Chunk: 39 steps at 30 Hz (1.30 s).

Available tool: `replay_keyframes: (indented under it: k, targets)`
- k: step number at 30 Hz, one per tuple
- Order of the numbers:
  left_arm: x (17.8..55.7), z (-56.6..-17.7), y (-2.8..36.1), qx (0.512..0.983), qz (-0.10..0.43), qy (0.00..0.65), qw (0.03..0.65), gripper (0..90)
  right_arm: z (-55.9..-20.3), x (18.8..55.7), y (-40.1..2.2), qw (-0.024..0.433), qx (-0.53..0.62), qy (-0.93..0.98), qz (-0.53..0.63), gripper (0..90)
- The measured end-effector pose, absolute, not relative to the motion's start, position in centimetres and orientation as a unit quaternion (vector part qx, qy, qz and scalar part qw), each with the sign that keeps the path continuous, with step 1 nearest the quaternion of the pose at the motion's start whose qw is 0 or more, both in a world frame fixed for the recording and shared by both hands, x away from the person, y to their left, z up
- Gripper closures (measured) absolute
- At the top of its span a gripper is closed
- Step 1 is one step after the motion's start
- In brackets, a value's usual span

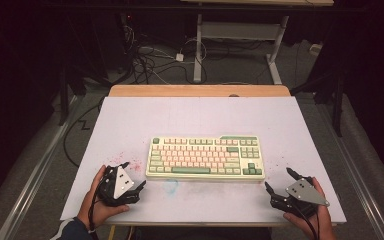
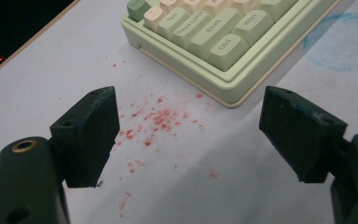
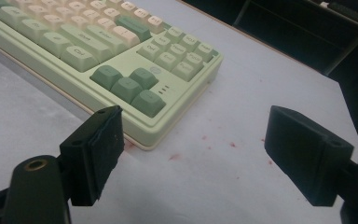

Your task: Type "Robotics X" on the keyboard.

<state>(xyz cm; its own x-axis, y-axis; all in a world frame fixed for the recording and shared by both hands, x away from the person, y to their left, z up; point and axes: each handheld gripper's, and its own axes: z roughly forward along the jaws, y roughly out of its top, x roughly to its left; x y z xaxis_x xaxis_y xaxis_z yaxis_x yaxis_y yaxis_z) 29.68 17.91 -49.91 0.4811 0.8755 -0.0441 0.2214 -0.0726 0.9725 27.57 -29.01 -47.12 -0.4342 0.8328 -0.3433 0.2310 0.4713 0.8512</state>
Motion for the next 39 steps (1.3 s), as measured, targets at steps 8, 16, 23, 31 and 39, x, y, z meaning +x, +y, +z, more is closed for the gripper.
replay_keyframes:
  k: [8,16,23,31,39]
  targets:
    - [29.5,-49.8,18.0,0.668,0.3,0.408,0.545,18.7,-47.0,27.4,-29.1,0.405,0.351,0.758,0.372,20.5]
    - [29.5,-49.4,18.3,0.664,0.284,0.419,0.55,18.7,-46.8,27.7,-29.4,0.39,0.365,0.759,0.372,27.7]
    - [30.6,-48.9,18.3,0.66,0.279,0.427,0.552,18.7,-46.2,28.3,-29.4,0.367,0.355,0.76,0.402,29.8]
    - [33.3,-46.9,16.7,0.65,0.265,0.423,0.573,18.7,-44.7,30.5,-28.2,0.344,0.342,0.769,0.416,37.9]
    - [34.9,-46.0,15.1,0.646,0.263,0.423,0.578,20.4,-43.8,33.5,-25.1,0.298,0.319,0.806,0.401,77.9]
